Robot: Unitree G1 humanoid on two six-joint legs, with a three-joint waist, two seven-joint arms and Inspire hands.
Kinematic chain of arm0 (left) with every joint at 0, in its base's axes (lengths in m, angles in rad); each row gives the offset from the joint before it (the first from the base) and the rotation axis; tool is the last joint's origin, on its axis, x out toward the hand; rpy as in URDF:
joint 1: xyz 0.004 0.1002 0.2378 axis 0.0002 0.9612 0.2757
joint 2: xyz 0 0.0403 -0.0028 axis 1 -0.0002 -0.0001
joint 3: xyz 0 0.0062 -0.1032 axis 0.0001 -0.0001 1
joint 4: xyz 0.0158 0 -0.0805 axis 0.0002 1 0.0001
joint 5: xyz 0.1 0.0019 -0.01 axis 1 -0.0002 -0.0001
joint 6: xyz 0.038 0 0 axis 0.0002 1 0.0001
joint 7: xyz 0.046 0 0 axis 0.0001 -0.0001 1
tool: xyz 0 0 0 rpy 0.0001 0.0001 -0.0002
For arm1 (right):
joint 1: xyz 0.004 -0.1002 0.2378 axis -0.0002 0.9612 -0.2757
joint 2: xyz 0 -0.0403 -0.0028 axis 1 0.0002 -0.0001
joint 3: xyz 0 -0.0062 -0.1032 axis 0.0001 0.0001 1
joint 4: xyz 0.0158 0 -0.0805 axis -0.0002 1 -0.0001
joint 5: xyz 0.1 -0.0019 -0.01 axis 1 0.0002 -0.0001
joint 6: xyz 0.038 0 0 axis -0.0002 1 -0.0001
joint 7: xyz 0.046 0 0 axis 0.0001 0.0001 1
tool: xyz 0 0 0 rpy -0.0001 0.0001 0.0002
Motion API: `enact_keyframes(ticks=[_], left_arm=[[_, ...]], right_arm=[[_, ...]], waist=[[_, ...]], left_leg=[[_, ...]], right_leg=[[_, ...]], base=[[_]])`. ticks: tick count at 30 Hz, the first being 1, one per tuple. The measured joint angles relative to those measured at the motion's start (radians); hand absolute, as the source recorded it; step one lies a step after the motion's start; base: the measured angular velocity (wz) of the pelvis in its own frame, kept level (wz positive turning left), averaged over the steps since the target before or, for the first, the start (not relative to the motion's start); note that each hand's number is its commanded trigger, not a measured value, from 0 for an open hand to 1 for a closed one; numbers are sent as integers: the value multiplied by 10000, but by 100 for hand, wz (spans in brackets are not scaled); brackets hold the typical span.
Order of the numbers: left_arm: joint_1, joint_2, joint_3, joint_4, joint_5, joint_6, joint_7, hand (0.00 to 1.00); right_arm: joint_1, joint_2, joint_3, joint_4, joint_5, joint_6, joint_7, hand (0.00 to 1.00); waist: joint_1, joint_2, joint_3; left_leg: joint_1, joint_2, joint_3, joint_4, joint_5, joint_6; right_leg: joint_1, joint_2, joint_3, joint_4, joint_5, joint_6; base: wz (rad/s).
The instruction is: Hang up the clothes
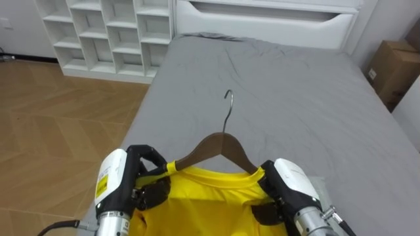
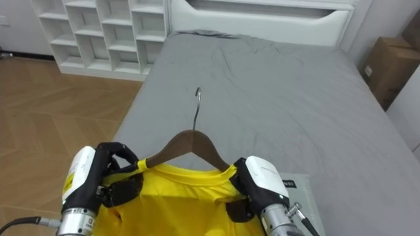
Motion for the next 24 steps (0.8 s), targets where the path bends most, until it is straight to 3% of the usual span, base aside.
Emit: enact_keyframes(ticks=[4,18,24], left_arm=[[-2,-172,-31,0,-43,-3,-3,0],[-12,-284,-245,0,-414,-27,-94,0],[-15,-281,-308,0,-415,-42,-98,0]], right_arm=[[119,81,149,212,-57,62,30,100],[115,81,162,691,-137,63,509,100],[113,88,161,690,-138,62,552,100]], waist=[[7,-15,-29],[77,-68,-15],[90,-176,46]], left_leg=[[63,-1,0,1,1,1],[174,3,3,-71,14,-19],[169,4,1,-69,14,-18]], right_leg=[[47,-2,16,-1,0,0],[137,7,23,-3,-1,0],[119,7,23,-3,-1,0]], base=[[0],[0],[0]])
